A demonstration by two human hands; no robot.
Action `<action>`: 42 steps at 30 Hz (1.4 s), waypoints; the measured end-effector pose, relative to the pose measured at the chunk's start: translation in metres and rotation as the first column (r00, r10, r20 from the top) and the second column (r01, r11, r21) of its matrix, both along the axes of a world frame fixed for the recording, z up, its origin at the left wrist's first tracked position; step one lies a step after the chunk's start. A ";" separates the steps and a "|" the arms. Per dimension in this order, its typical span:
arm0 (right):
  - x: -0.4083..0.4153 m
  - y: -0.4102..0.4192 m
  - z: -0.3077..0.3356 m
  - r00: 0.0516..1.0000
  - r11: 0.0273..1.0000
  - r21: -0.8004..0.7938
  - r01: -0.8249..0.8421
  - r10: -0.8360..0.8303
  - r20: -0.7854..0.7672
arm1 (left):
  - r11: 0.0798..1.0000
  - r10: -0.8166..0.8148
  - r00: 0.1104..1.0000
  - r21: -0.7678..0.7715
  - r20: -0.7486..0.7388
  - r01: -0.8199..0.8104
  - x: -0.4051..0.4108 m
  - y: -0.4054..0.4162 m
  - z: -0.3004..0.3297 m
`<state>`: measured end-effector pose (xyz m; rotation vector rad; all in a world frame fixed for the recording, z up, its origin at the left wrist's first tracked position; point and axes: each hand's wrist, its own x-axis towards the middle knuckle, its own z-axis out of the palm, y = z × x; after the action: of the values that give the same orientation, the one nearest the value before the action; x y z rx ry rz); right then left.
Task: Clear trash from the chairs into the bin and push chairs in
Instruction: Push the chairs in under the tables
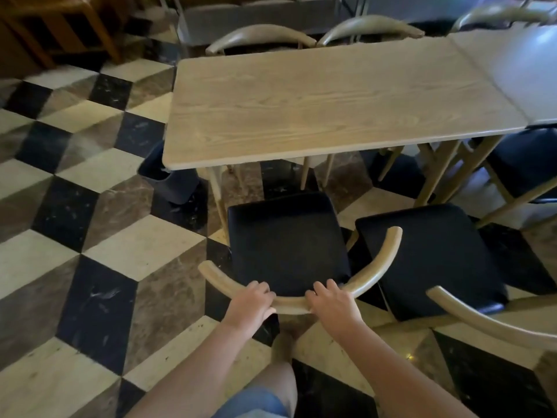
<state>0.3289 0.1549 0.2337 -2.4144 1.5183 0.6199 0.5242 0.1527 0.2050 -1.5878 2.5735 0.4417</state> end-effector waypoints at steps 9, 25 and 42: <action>0.016 -0.102 0.001 0.997 0.998 0.007 -0.069 0.069 0.022 | 1.000 -0.018 1.000 -0.009 -0.014 0.018 0.024 -0.094 -0.002; 0.065 -0.230 -0.008 0.997 0.997 -0.075 -0.024 0.030 0.073 | 0.997 0.076 0.997 -0.001 -0.012 -0.076 0.067 -0.223 -0.006; 0.051 -0.212 -0.007 0.976 0.961 -0.268 0.062 -0.002 0.217 | 0.962 0.211 0.974 -0.160 -0.078 -0.221 0.041 -0.197 0.009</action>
<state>0.3799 -0.0568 0.2270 -2.5469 1.6370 0.1400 0.5649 -0.0446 0.2139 -1.9531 2.5503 0.2993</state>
